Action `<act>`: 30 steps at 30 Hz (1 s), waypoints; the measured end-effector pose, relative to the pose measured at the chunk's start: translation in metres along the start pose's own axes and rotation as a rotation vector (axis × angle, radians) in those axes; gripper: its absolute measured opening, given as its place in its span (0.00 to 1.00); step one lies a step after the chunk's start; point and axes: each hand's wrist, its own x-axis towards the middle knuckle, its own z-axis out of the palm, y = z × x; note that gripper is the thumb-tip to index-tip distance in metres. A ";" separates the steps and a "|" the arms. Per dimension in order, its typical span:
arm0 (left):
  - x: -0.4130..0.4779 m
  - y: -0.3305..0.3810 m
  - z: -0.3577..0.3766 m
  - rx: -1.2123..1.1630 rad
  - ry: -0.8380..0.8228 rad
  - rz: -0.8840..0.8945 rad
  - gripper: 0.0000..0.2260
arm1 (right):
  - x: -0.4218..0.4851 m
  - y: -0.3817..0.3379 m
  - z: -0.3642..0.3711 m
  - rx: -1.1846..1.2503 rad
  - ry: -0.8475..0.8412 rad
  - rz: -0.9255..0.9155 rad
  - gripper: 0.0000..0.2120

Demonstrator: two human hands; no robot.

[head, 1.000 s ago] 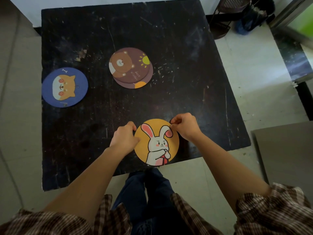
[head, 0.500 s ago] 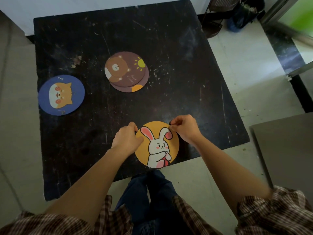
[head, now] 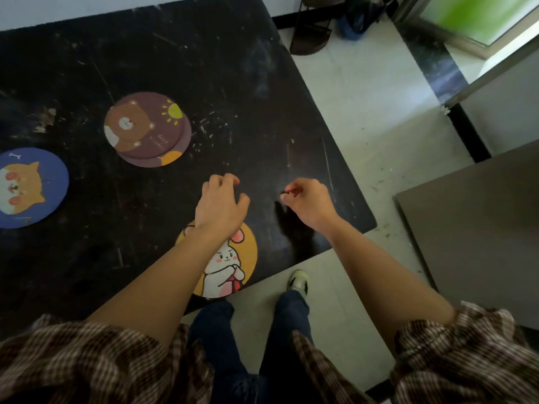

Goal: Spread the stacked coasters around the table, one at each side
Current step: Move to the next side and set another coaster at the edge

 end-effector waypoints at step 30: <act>0.133 0.200 0.109 -0.170 0.536 -0.619 0.18 | 0.219 0.035 -0.167 -0.738 -0.380 -0.860 0.18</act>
